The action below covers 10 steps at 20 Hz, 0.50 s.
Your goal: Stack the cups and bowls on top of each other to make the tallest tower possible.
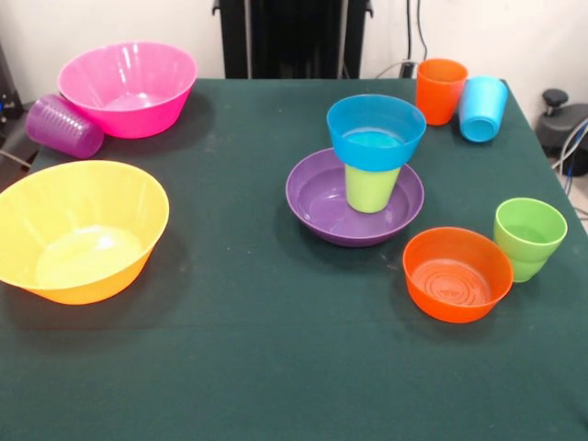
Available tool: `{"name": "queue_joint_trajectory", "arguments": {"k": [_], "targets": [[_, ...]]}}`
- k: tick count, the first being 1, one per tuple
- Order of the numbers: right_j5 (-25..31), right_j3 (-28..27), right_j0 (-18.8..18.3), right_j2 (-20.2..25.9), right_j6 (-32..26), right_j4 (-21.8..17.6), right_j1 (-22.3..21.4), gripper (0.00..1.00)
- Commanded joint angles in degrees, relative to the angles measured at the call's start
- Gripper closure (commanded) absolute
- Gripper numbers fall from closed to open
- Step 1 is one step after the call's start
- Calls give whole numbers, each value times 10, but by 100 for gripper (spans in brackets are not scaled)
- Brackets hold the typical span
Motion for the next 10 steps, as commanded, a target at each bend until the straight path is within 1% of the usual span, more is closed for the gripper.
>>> {"name": "queue_joint_trajectory", "arguments": {"k": [1, 2, 3, 4, 6, 8, 9, 10], "targets": [[18, 60, -104, 108, -498, 215, 0, 100], [-33, 66, -118, 87, -571, 273, 27, 100], [-66, 69, -121, 73, -606, 304, 51, 100], [-114, 76, -131, 57, -655, 344, 84, 100], [-191, 86, -145, 35, -716, 399, 144, 100], [-264, 91, -153, 16, -759, 443, 207, 100], [-287, 93, -155, 11, -771, 458, 228, 100], [-318, 94, -160, 5, -790, 476, 259, 100]]}}
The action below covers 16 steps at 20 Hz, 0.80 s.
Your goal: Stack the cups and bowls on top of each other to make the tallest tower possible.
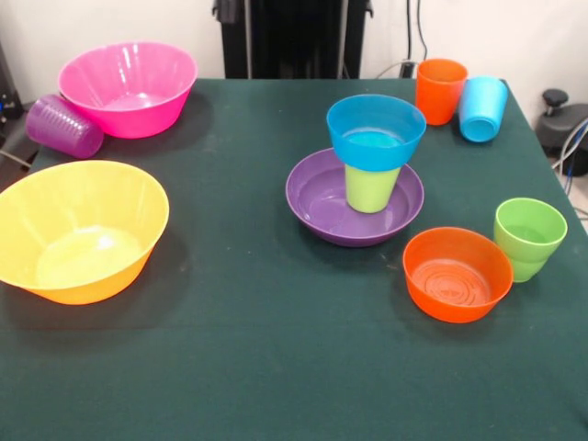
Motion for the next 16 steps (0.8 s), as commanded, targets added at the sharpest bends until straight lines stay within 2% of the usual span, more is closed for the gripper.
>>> {"name": "queue_joint_trajectory", "arguments": {"k": [1, 4, 7, 10, 12, 16], "targets": [[-216, 39, -25, 18, -355, 158, 208, 100], [-307, 41, -45, 11, -405, 209, 288, 100], [-379, 37, -49, 9, -423, 250, 346, 100], [-486, 43, -75, 13, -450, 246, 359, 100], [-537, 49, -73, 8, -438, 254, 357, 100], [-595, 51, -41, -3, -392, 298, 368, 100]]}}
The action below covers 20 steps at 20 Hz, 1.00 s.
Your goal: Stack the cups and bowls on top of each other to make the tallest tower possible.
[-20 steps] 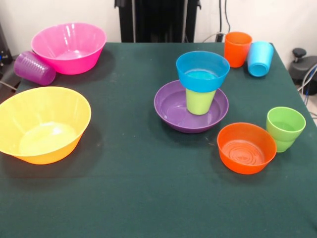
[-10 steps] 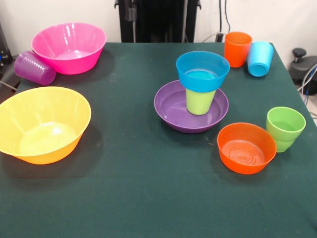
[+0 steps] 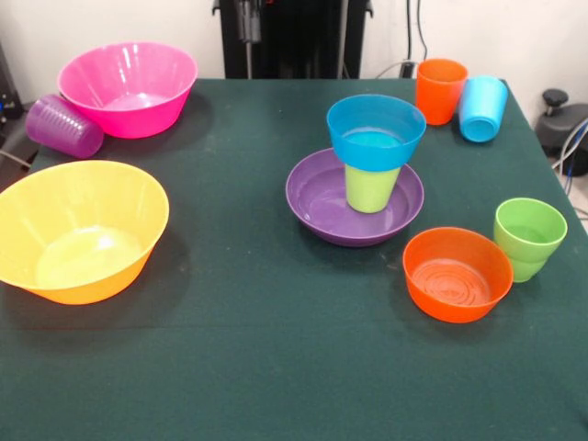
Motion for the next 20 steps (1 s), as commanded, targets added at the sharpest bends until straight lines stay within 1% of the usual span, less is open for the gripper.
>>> {"name": "queue_joint_trajectory", "arguments": {"k": [1, 2, 5, 7, 10, 13, 20], "targets": [[-22, 11, 28, 60, -89, 36, 108, 100], [-47, 10, 25, 61, -92, 43, 112, 100], [-105, 9, 32, 51, -74, 63, 128, 100], [-129, 6, 39, 48, -65, 75, 138, 100], [-109, -3, 66, 43, -49, 89, 153, 100], [-121, -1, 75, 36, -35, 94, 159, 100], [-128, 0, 93, 24, -10, 114, 168, 100]]}}
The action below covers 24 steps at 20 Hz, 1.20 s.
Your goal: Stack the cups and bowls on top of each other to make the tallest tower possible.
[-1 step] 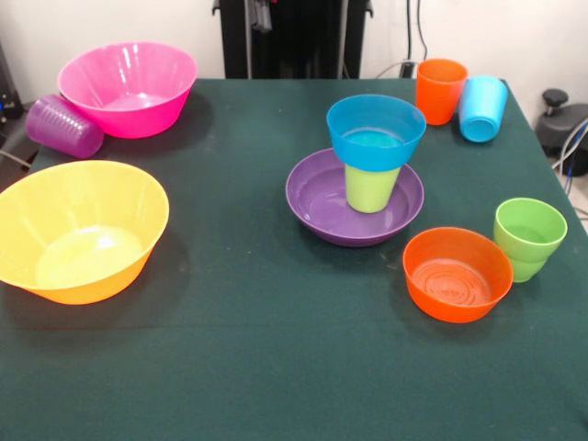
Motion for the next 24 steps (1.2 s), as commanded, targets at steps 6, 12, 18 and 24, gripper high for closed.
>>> {"name": "queue_joint_trajectory", "arguments": {"k": [6, 12, 18, 24], "targets": [[23, 1, 24, 81, 4, -10, 94, 100], [9, -1, 26, 78, 10, -15, 98, 100], [2, -4, 22, 76, 13, -21, 100, 100], [5, -4, 22, 74, 15, -19, 103, 100]]}}
